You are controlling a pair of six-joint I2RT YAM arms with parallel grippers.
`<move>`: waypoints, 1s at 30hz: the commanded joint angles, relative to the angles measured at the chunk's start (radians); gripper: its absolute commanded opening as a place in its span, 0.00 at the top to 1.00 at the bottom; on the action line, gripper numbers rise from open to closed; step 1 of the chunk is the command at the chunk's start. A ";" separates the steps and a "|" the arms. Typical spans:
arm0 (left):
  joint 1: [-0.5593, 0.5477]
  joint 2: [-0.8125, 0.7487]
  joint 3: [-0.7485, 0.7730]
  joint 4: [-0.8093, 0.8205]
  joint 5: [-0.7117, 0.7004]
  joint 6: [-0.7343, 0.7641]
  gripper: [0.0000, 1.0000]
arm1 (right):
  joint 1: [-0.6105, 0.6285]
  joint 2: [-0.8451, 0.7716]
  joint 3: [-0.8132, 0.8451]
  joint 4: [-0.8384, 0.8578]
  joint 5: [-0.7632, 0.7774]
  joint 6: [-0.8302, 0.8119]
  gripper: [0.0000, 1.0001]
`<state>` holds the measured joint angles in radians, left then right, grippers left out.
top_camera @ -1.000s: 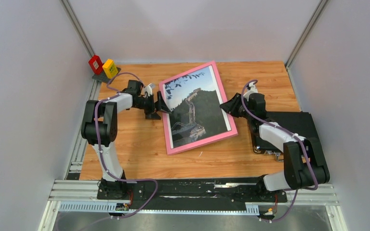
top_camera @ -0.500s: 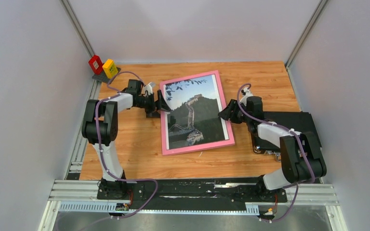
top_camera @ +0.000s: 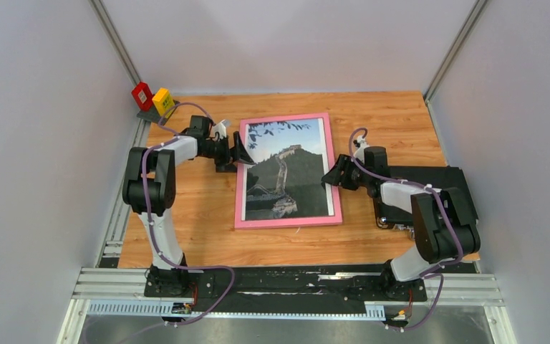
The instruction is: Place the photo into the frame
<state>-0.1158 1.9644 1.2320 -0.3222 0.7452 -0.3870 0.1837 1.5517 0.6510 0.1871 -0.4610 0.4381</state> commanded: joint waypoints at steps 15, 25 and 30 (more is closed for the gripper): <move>-0.021 0.042 0.045 -0.010 -0.110 0.098 0.01 | 0.008 0.050 0.070 -0.067 -0.077 -0.101 0.42; -0.061 0.031 0.026 -0.006 -0.122 0.100 0.01 | 0.008 0.015 0.083 -0.100 -0.060 -0.129 0.40; -0.083 0.029 0.022 -0.003 -0.123 0.091 0.00 | 0.007 -0.012 0.079 -0.130 -0.047 -0.161 0.38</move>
<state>-0.1509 1.9804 1.2839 -0.3241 0.6506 -0.3248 0.1848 1.5902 0.6968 0.0559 -0.5026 0.3206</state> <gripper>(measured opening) 0.993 0.614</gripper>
